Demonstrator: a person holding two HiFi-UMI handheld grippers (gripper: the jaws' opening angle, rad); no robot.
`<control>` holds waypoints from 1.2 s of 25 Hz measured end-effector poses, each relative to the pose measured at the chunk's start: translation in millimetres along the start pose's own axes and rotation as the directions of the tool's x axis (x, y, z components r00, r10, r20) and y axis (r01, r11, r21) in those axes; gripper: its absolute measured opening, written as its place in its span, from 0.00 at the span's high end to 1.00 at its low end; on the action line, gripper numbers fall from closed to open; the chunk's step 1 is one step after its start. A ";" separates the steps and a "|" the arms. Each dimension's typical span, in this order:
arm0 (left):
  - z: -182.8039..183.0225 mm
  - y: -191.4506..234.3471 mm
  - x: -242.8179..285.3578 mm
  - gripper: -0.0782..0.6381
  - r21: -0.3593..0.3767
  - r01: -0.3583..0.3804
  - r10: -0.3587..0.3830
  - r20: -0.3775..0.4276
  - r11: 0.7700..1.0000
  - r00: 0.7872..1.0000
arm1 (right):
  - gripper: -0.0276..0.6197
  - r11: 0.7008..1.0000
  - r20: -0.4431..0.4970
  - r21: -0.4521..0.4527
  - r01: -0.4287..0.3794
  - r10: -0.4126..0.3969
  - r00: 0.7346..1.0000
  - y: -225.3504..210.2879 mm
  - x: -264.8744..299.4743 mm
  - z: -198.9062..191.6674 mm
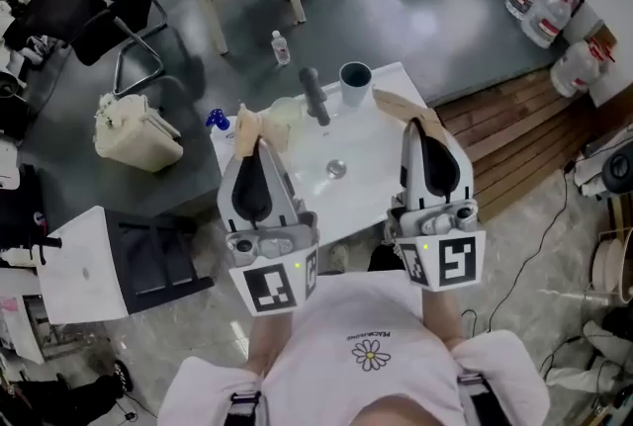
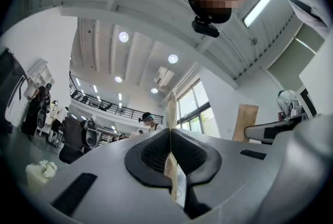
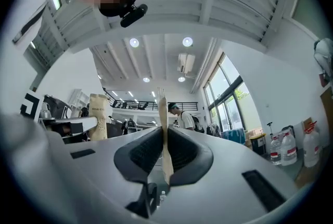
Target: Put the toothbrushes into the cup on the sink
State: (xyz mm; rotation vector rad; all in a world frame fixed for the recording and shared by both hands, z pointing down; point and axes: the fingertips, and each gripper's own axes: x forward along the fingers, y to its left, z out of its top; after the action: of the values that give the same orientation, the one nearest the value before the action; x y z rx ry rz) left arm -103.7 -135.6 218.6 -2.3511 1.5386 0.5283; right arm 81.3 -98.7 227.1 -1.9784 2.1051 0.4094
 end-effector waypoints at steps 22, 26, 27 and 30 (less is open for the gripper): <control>-15.3 -19.6 11.8 0.86 0.134 -0.335 0.340 -0.016 0.933 0.940 | 0.91 0.950 0.026 0.124 -0.287 0.286 0.958 -48.1 64.6 -24.4; -16.6 -17.9 15.2 0.86 0.127 -0.347 0.350 -0.006 0.929 0.937 | 0.91 0.949 0.020 0.126 -0.289 0.289 0.957 -51.5 69.7 -27.0; -17.1 -17.1 16.3 0.86 0.125 -0.348 0.351 -0.001 0.929 0.936 | 0.91 0.949 0.019 0.128 -0.287 0.287 0.958 -52.4 70.5 -27.8; -21.4 -12.0 23.1 0.86 0.130 -0.347 0.348 0.018 0.929 0.937 | 0.91 0.950 0.019 0.136 -0.282 0.282 0.959 -54.7 71.4 -30.7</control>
State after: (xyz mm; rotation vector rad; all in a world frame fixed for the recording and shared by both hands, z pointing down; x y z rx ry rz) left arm -81.1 -158.9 227.8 -1.9924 1.9441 0.4789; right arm 131.9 -179.1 228.3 -1.6074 2.3549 0.3012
